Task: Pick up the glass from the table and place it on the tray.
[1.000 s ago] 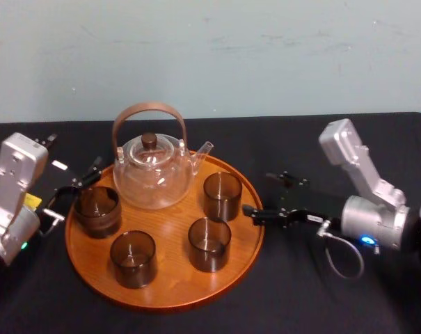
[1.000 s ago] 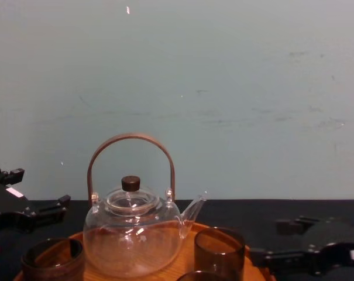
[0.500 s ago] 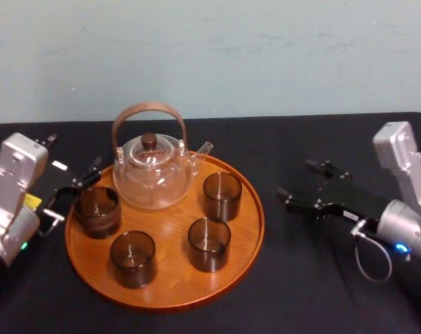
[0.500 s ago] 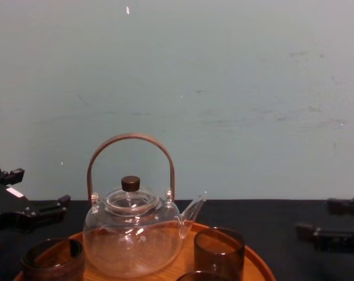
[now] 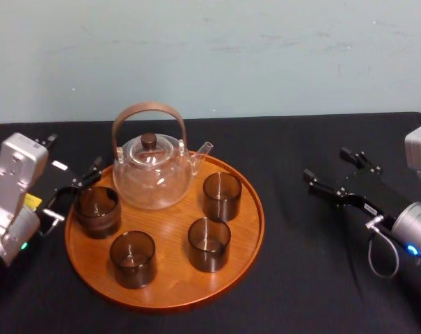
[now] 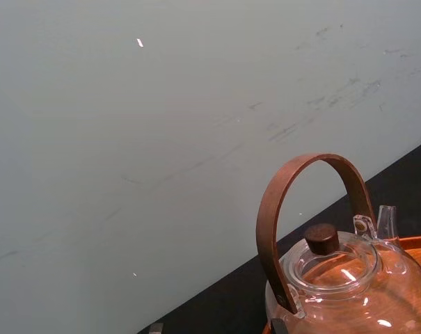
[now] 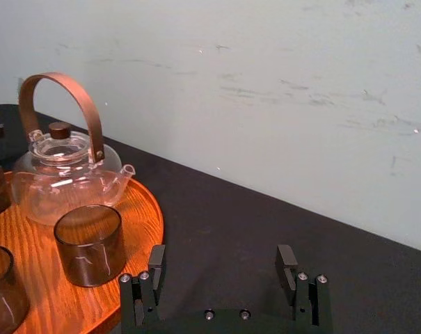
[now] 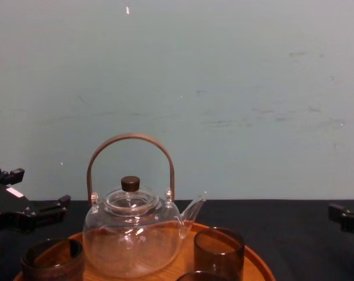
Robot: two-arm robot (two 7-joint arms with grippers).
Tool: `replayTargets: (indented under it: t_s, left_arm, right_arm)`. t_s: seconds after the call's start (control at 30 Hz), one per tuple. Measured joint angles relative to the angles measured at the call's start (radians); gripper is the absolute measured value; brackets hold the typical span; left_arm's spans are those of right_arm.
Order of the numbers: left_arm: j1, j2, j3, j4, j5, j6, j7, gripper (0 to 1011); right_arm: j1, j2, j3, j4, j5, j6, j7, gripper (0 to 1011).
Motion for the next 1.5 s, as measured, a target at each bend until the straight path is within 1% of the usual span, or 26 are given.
replayTargets:
  t_s: [0.33,1.5]
  left_arm:
    - [0.0,0.0,0.0,0.0,0.0,0.0,0.0,1001]
    - [0.0,0.0,0.0,0.0,0.0,0.0,0.0,1001]
  right_arm:
    - [-0.008,-0.028,0.017,0.016,-0.026,0.014,-0.013,1002]
    - [-0.007,-0.024,0.014,0.016,-0.023,0.014,-0.011,1003]
